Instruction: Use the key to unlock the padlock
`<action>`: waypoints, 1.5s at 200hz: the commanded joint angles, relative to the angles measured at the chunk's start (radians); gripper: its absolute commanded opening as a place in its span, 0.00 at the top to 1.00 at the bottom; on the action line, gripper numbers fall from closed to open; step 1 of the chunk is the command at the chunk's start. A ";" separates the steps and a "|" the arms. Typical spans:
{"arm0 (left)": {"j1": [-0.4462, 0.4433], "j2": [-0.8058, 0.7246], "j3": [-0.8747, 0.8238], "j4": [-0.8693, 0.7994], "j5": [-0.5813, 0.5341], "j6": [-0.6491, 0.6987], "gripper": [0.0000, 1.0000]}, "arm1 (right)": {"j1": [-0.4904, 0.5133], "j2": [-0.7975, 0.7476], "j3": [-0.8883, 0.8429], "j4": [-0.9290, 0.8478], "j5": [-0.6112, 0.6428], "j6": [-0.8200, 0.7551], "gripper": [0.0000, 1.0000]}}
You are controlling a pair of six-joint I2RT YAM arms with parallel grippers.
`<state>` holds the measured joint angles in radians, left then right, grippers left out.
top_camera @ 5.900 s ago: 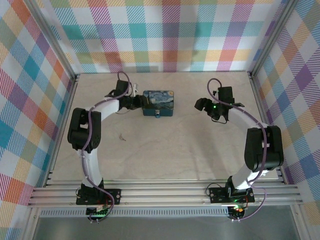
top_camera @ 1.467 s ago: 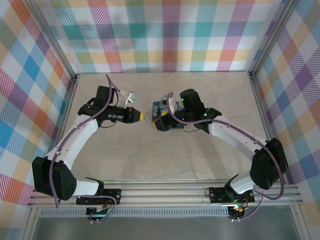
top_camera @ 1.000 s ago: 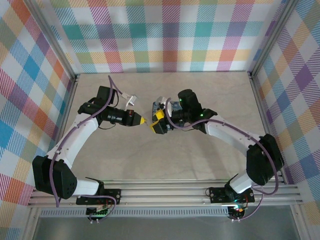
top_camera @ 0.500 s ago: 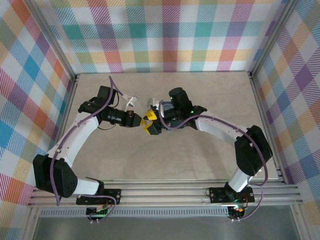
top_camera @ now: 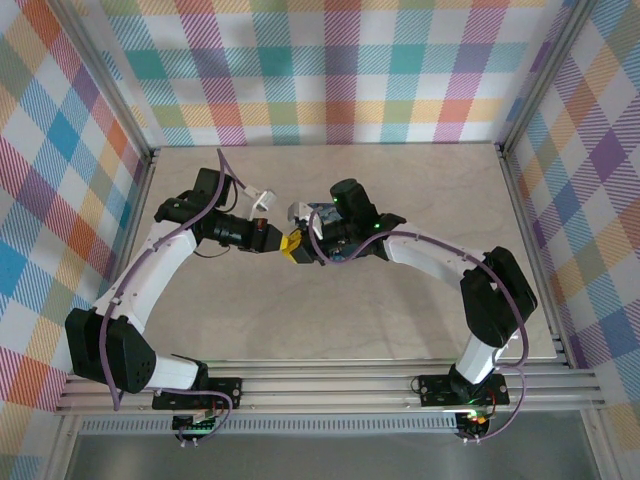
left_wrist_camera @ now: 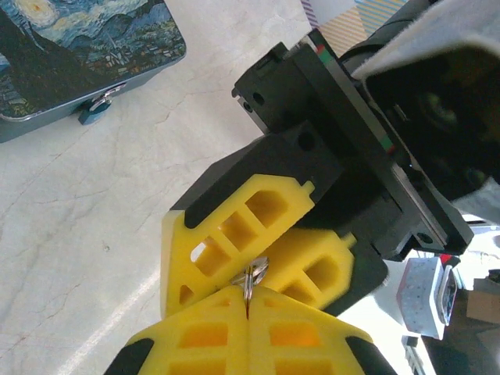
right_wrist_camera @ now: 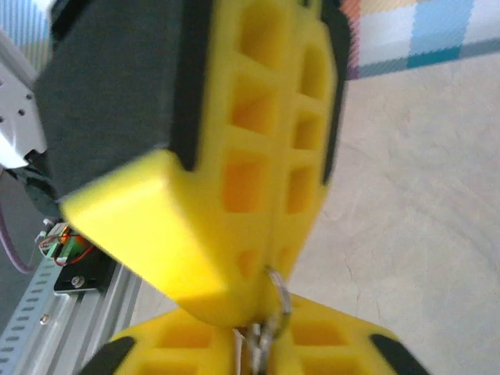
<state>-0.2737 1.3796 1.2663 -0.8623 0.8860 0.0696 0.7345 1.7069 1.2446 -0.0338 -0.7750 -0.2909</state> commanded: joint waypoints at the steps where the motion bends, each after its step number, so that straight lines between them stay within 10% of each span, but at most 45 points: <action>1: -0.012 -0.007 0.019 -0.003 -0.020 0.008 1.00 | 0.006 0.001 0.076 -0.062 0.033 0.047 0.91; 31: -0.012 -0.002 0.023 0.023 -0.047 -0.011 0.91 | 0.006 0.001 0.098 -0.116 0.067 0.089 0.96; 68: 0.005 -0.050 0.004 0.072 -0.049 -0.010 0.56 | 0.004 -0.034 0.063 -0.099 0.068 0.107 1.00; 126: 0.048 -0.250 -0.168 0.345 -0.002 -0.070 0.31 | -0.012 -0.011 0.125 -0.250 -0.148 0.110 1.00; 177: 0.044 -0.166 -0.206 0.428 0.211 -0.151 0.45 | -0.015 -0.042 0.142 -0.303 -0.229 0.110 0.99; 300: -0.002 -0.142 -0.214 0.359 0.182 -0.119 0.64 | -0.015 -0.061 0.134 -0.292 -0.201 0.131 0.97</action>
<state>-0.2676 1.2362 1.0626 -0.4698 1.0538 -0.0811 0.7246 1.6764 1.3632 -0.3202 -0.9466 -0.1638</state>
